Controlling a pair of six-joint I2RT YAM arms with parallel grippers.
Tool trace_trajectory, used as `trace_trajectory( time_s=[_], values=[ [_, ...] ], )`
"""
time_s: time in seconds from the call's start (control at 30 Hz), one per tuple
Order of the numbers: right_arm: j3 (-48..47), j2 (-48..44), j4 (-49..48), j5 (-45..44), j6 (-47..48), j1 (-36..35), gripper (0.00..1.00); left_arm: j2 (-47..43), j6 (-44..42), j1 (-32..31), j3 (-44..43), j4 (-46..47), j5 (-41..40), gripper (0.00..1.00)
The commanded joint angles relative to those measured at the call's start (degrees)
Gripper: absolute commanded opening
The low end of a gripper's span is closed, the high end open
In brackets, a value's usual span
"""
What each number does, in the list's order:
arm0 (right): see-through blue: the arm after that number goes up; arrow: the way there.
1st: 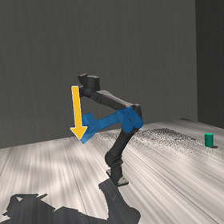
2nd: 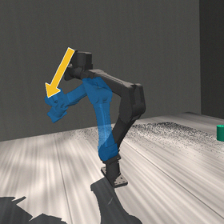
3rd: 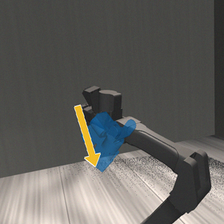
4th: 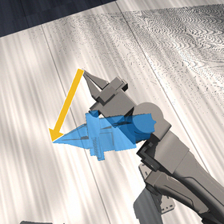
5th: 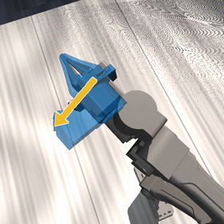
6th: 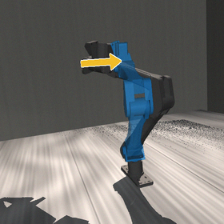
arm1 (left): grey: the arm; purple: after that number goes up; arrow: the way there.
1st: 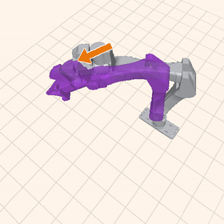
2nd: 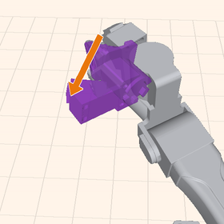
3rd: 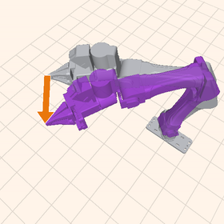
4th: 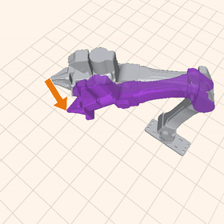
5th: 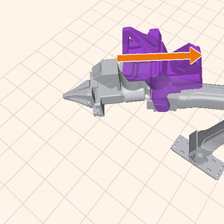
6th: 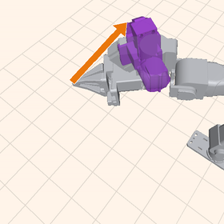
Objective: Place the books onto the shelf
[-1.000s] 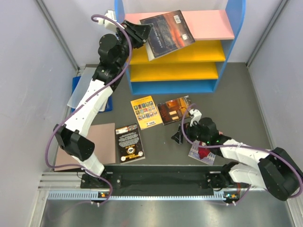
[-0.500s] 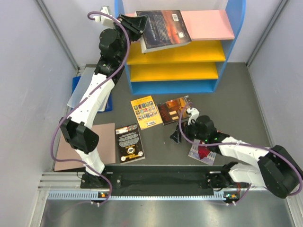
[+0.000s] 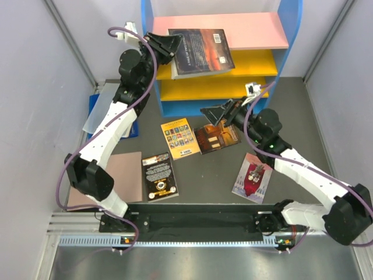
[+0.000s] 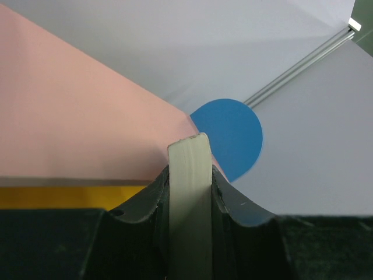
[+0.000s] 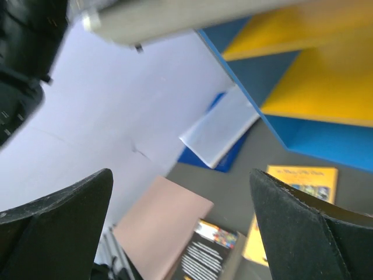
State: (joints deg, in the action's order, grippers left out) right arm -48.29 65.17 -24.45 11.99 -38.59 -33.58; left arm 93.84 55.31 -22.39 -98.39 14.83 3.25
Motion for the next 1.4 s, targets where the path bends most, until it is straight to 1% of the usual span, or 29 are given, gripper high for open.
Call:
trace_trajectory(
  time_s=[0.0, 0.03, 0.07, 0.13, 0.17, 0.23, 0.27, 0.33, 0.37, 0.43, 0.47, 0.53, 0.6, 0.8, 1.0, 1.2, 1.37],
  values=[
    [-1.11, 4.0, -13.5, 4.0, -9.83, 1.15, 1.0, -8.31, -0.29, -0.11, 3.9, 8.81, 0.8, 0.0],
    [0.29, 4.35, -15.61, 4.18, -11.41, 1.41, 1.0, -8.85, -0.29, -0.19, 4.69, 8.9, 0.97, 0.0],
    [1.17, 5.14, -20.85, 4.88, -14.73, 1.94, 1.0, -9.37, -0.29, -0.2, 6.09, 8.81, 1.15, 0.0],
    [4.07, 5.85, -26.76, 5.32, -18.43, 2.56, 1.0, -10.87, -0.46, -0.46, 7.5, 8.99, 1.24, 0.0],
    [4.87, 6.72, -32.27, 5.85, -21.93, 3.17, 1.0, -11.31, -0.64, -0.55, 8.47, 8.99, 1.24, 0.0],
    [6.8, 7.78, -37.05, 5.85, -25.2, 3.61, 1.0, -12.19, -0.9, -0.63, 9.26, 8.9, 1.41, 0.0],
    [7.33, 9.09, -42.12, 5.85, -28.27, 3.61, 1.0, -12.45, -0.9, -0.72, 9.7, 8.99, 1.67, 0.0],
    [8.91, 10.85, -47.85, 5.5, -31.79, 3.7, 1.0, -13.07, -0.9, -0.98, 10.15, 8.81, 1.94, 0.0],
    [9.35, 13.03, -53.89, 5.07, -35.38, 3.7, 1.0, -13.33, -0.99, -1.16, 10.67, 8.81, 1.94, 0.0],
    [9.97, 15.85, -60.42, 4.54, -39.18, 3.7, 0.99, -13.95, -1.08, -1.6, 11.2, 8.9, 2.03, 0.0],
    [9.97, 18.65, -66.72, 3.75, -42.59, 3.7, 1.0, -14.12, -1.17, -1.78, 11.72, 8.9, 1.94, 0.0],
    [9.97, 21.31, -73.77, 2.43, -45.34, 3.61, 1.0, -14.48, -1.17, -2.39, 12.17, 8.81, 2.11, 0.0],
    [9.89, 22.99, -74.78, 1.73, -46.4, 3.09, 1.0, -14.91, -0.82, -2.74, 13.04, 8.99, 1.85, 0.0],
    [9.36, 21.06, -74.96, 0.84, -42.72, 2.12, 1.0, -16.41, 0.94, -4.32, 16.56, 10.39, 0.8, 0.0],
    [10.32, 16.75, -75.05, 0.93, -35.95, 1.24, 1.0, -18.43, 1.73, -5.82, 21.57, 12.5, -1.48, 0.0],
    [12.17, 16.22, -75.22, -0.21, -35.24, 1.06, 1.0, -17.64, 2.08, -6.61, 21.13, 12.85, -0.61, 0.0],
    [11.82, 15.34, -75.22, -0.38, -34.36, 1.06, 1.0, -18.43, 1.56, -6.79, 22.62, 12.77, -1.14, 0.0]
  ],
)
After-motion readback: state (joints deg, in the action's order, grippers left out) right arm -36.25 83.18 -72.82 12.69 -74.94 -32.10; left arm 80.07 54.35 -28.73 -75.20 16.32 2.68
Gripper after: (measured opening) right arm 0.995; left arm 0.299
